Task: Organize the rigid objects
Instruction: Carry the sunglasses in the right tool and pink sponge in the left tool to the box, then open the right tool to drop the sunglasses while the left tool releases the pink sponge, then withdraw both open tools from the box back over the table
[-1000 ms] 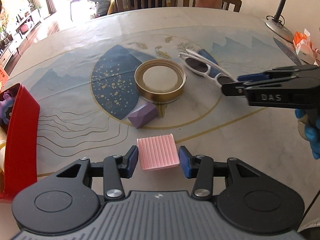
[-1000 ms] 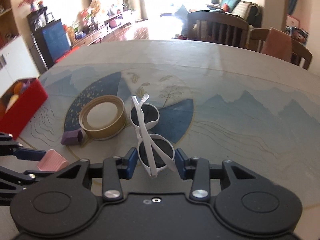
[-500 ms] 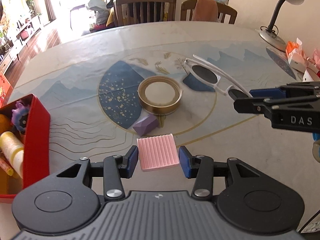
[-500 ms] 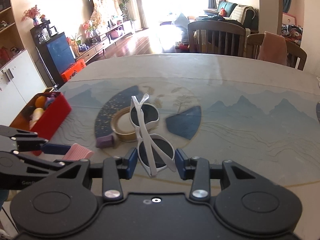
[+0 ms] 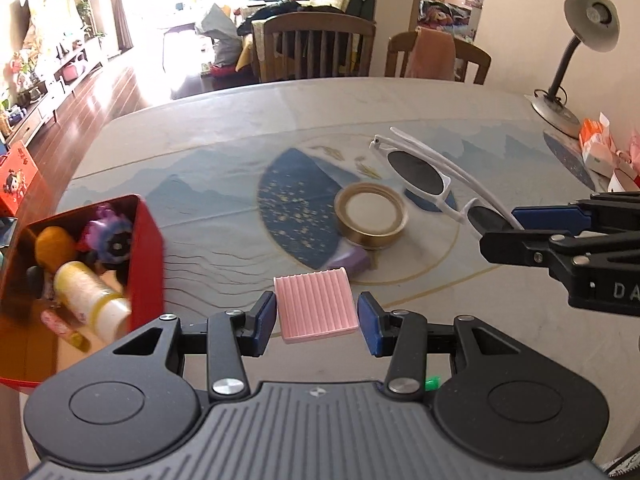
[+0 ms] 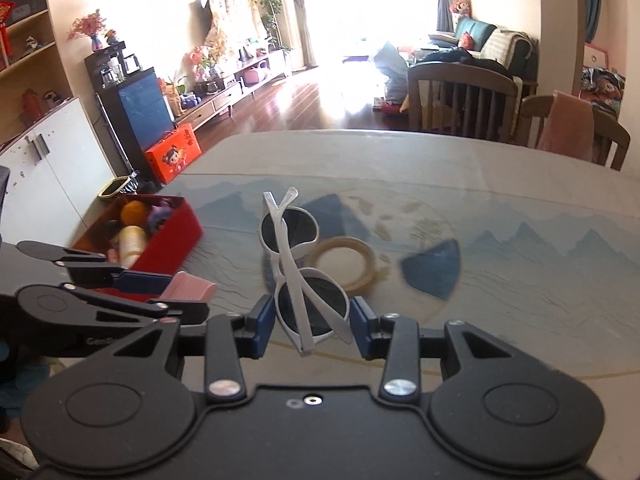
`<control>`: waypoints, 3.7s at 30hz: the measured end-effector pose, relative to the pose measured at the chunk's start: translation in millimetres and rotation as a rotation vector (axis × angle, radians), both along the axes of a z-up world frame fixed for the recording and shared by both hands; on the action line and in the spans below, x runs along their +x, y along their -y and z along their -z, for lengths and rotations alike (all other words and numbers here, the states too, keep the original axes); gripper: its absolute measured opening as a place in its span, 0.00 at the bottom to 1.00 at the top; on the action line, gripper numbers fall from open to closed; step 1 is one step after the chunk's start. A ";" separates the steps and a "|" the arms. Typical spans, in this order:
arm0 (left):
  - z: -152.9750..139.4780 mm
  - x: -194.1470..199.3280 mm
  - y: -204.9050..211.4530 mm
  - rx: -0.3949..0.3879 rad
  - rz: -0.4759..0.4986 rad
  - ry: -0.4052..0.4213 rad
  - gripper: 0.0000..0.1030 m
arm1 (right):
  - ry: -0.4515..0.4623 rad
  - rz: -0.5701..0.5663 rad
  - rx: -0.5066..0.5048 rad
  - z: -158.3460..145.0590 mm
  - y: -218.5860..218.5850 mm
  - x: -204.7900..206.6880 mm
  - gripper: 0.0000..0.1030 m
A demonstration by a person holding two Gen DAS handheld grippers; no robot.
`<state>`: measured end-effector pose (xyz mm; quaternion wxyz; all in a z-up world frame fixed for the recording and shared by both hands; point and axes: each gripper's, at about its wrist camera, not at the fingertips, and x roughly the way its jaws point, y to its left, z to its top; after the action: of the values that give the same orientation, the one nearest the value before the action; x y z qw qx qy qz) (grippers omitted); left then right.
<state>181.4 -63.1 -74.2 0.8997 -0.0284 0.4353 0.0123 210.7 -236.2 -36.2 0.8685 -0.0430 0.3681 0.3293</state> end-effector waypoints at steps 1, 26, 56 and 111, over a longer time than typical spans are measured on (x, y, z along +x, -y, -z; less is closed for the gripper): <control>-1.4 -1.8 -4.2 0.000 -0.003 0.002 0.43 | 0.002 -0.003 0.003 -2.1 -5.5 -2.7 0.39; -9.0 -48.9 -160.4 0.029 -0.060 0.004 0.43 | -0.016 -0.061 0.013 -8.8 -158.9 -42.5 0.39; 47.0 -14.0 -229.7 0.050 -0.026 -0.147 0.43 | -0.019 -0.160 -0.146 32.8 -280.3 -15.5 0.39; -4.3 -36.4 -139.3 0.077 -0.016 0.004 0.71 | -0.034 -0.051 0.026 -12.5 -146.9 -49.4 0.85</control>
<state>145.0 76.3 -70.0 0.9008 0.0030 0.4327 0.0361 161.3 -89.3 -23.7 0.8540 -0.0356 0.3773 0.3566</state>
